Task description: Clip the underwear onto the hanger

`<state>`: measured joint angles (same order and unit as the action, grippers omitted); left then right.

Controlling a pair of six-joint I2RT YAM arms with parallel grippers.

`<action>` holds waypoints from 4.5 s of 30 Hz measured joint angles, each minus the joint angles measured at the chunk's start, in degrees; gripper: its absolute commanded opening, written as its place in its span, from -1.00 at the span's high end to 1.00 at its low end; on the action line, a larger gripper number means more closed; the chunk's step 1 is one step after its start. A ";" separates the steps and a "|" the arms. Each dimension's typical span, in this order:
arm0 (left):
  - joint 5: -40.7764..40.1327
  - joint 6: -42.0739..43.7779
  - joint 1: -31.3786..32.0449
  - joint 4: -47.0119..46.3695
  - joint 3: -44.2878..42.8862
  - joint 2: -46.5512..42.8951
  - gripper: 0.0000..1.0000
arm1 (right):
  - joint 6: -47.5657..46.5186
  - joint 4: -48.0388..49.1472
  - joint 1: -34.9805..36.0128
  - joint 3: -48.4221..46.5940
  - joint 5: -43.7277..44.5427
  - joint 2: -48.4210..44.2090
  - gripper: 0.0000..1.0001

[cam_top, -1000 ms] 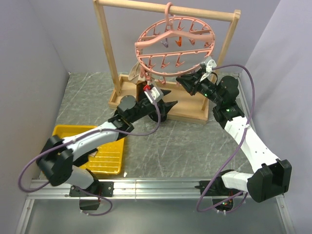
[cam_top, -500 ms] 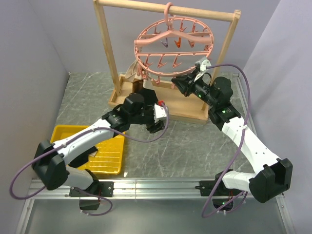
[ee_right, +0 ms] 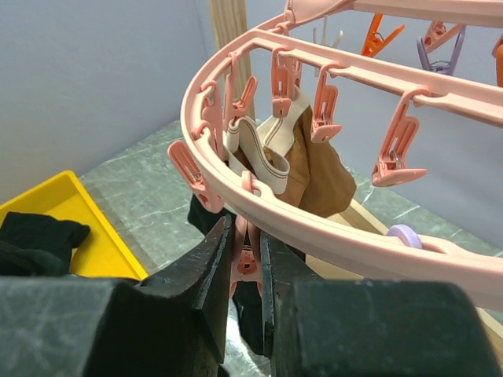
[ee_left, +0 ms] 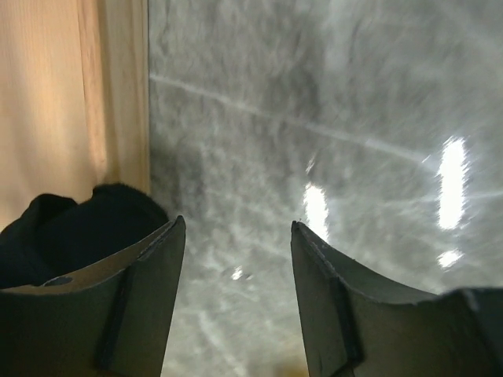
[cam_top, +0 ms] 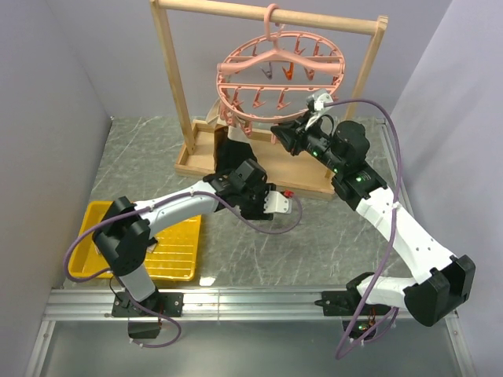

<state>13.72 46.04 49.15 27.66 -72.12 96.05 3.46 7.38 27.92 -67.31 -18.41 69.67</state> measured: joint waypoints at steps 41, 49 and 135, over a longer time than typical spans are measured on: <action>-32.04 12.94 -2.99 2.29 -25.88 21.79 -0.20 | -7.41 -5.62 7.21 -4.37 12.00 1.86 1.00; -32.61 11.58 -4.13 12.59 -24.26 20.98 0.30 | -7.61 -5.55 7.30 -4.37 12.44 1.86 1.00; 11.43 -56.24 -36.37 -45.35 18.64 -13.40 -0.25 | -5.25 -4.39 6.69 -4.35 9.75 2.95 1.00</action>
<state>25.15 -10.20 12.78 -17.69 -53.47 82.65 -1.78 2.98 34.61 -71.66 -8.67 72.62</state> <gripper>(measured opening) 0.630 0.220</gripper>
